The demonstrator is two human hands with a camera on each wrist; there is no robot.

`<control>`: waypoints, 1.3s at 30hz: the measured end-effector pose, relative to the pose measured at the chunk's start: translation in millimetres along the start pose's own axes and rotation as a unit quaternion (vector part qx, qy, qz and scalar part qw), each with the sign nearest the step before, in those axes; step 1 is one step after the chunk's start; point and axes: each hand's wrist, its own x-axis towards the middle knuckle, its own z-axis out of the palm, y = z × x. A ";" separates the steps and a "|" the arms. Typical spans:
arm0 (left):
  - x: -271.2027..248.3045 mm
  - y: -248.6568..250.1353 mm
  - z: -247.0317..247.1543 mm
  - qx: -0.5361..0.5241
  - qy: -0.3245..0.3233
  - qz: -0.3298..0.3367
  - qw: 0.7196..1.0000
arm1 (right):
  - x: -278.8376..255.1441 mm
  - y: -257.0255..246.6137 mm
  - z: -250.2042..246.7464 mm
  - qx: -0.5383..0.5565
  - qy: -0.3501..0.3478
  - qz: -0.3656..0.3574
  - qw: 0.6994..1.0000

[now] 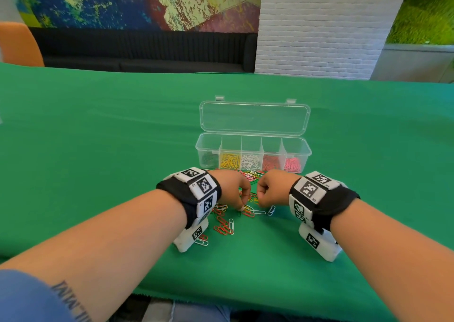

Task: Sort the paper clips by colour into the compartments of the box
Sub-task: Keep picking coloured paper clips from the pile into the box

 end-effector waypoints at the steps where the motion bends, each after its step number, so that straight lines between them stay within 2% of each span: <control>1: 0.3 -0.2 0.5 0.000 -0.002 0.003 1.000 | -0.1 0.3 -0.5 0.003 0.010 0.002 1.000; 7: -3.1 -4.1 0.5 0.019 -0.024 -0.001 1.000 | 1.0 2.1 -2.1 0.040 0.021 0.009 0.999; 15: -1.8 -1.0 2.0 0.004 -0.050 0.008 0.999 | 2.3 1.2 -3.5 0.067 0.077 0.052 0.993; 24: -3.1 7.9 -0.9 0.039 -0.034 0.022 0.998 | -1.3 -2.1 -4.2 0.048 0.047 0.046 0.997; 39: -8.0 -12.2 6.6 0.039 -0.029 0.025 0.998 | 2.0 -0.2 -1.6 0.069 0.066 0.041 0.995</control>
